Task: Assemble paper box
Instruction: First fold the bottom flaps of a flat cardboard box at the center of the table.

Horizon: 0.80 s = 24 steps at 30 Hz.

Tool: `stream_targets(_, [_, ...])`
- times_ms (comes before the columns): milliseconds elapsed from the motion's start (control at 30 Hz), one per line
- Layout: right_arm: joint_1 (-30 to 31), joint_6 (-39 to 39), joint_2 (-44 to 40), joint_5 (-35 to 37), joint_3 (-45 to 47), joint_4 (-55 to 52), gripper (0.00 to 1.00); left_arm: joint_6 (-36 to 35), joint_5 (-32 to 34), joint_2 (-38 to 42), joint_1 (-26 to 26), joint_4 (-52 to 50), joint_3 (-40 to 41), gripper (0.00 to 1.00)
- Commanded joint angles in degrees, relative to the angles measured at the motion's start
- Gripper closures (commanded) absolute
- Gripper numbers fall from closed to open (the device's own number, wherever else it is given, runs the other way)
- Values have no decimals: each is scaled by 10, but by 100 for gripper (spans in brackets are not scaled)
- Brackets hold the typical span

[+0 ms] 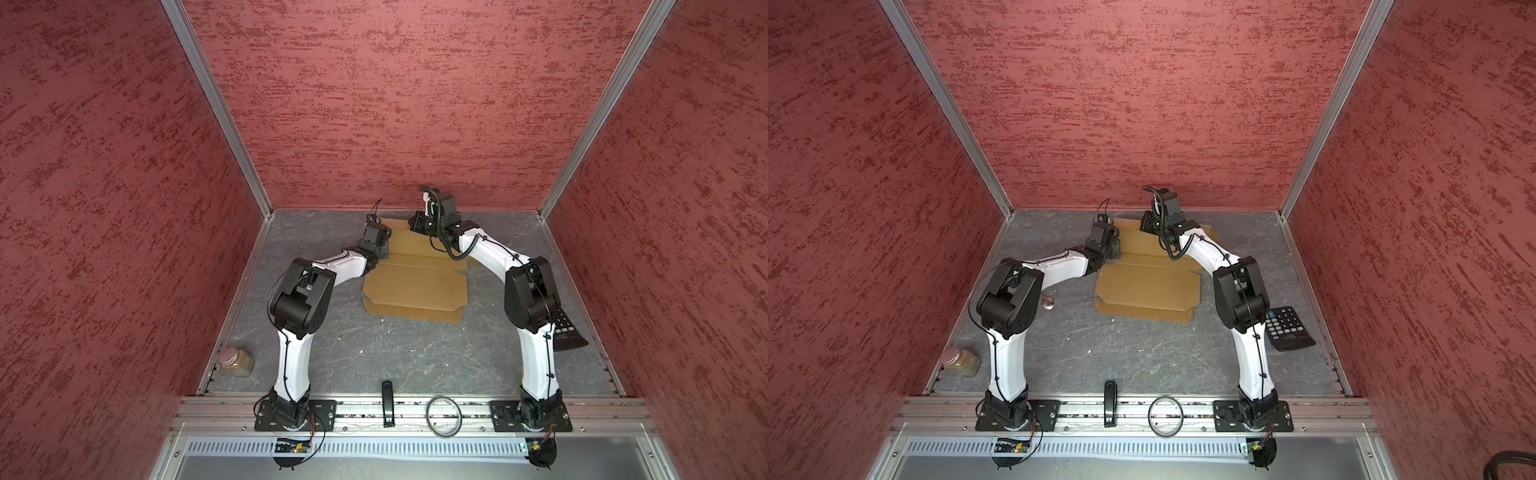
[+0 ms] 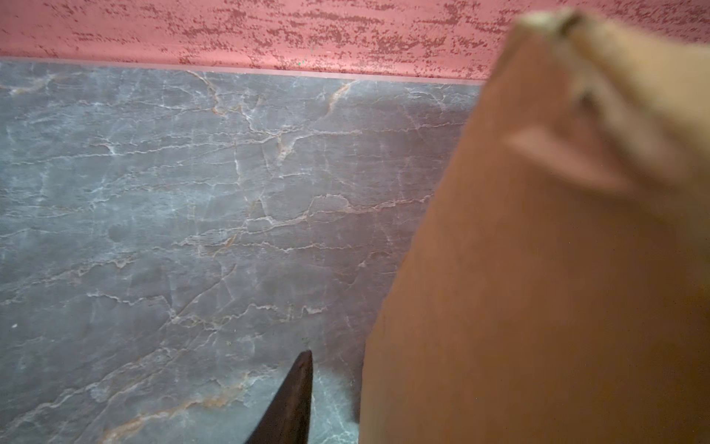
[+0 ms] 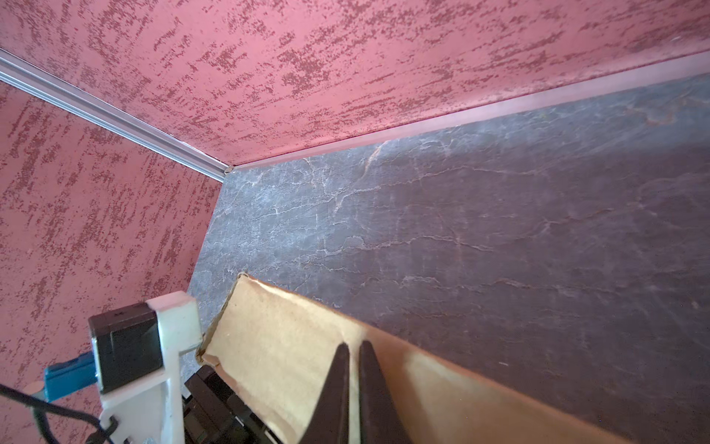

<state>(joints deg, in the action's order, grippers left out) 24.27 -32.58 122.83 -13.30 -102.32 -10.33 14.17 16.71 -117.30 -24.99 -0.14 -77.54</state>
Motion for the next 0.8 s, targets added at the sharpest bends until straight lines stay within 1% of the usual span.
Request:
stream_targets(0, [-1,-2,-13,4,17,-31,90,11,-15,18,4,2,12,63])
stream_targets(200, [-1,-1,-16,7,20,-31,90,19,-21,31,5,18,30,63])
stream_targets(533, [0,-1,-16,6,22,-29,90,34,-49,84,10,46,70,59])
stream_targets(767, [1,1,-18,7,23,-31,90,44,-69,113,14,46,84,58])
